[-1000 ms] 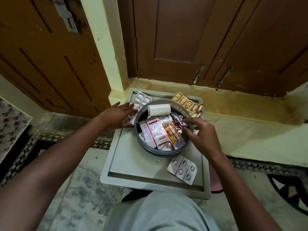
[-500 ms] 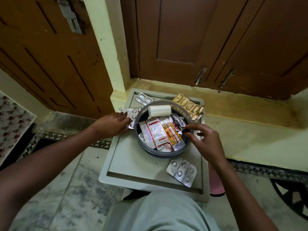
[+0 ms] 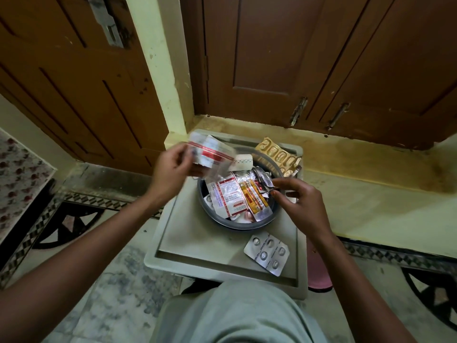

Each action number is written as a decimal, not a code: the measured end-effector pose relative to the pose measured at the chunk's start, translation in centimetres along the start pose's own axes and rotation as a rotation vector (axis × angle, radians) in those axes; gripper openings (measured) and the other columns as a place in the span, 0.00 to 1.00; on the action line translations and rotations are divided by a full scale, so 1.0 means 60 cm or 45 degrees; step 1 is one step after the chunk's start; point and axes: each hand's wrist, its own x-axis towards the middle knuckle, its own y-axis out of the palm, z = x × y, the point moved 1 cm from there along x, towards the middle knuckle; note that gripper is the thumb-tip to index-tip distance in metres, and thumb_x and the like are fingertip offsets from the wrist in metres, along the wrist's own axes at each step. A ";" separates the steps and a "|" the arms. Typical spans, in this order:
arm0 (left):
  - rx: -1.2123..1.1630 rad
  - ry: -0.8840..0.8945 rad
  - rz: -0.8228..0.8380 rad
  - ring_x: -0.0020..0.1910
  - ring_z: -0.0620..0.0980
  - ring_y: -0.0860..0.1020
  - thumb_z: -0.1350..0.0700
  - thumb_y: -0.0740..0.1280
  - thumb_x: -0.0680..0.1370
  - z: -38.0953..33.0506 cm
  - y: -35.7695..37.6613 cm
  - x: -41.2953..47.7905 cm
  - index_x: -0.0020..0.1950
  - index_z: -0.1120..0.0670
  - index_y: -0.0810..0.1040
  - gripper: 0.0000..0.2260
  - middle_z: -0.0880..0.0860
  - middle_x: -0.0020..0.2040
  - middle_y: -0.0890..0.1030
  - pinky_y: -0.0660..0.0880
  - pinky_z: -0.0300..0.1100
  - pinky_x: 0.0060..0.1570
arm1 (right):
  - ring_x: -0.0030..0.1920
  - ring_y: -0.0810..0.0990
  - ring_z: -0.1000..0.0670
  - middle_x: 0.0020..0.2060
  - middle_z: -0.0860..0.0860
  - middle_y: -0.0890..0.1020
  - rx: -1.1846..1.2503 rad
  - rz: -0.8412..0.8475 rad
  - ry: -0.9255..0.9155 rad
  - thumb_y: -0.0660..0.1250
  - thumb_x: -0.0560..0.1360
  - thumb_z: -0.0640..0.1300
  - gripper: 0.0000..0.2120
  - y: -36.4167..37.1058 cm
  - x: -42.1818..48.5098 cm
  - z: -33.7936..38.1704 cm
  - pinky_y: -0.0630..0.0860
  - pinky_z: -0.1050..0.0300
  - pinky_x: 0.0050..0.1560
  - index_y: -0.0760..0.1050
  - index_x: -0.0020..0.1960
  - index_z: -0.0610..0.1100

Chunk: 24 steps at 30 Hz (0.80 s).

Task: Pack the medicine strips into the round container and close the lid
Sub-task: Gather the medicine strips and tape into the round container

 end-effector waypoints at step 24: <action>0.773 0.332 0.065 0.45 0.46 0.75 0.53 0.69 0.73 0.038 0.082 -0.003 0.50 0.54 0.78 0.08 0.51 0.51 0.78 0.74 0.37 0.44 | 0.37 0.78 0.56 0.38 0.52 0.81 -0.380 -0.007 0.006 0.73 0.68 0.43 0.04 -0.013 -0.037 0.002 0.79 0.57 0.41 0.79 0.42 0.46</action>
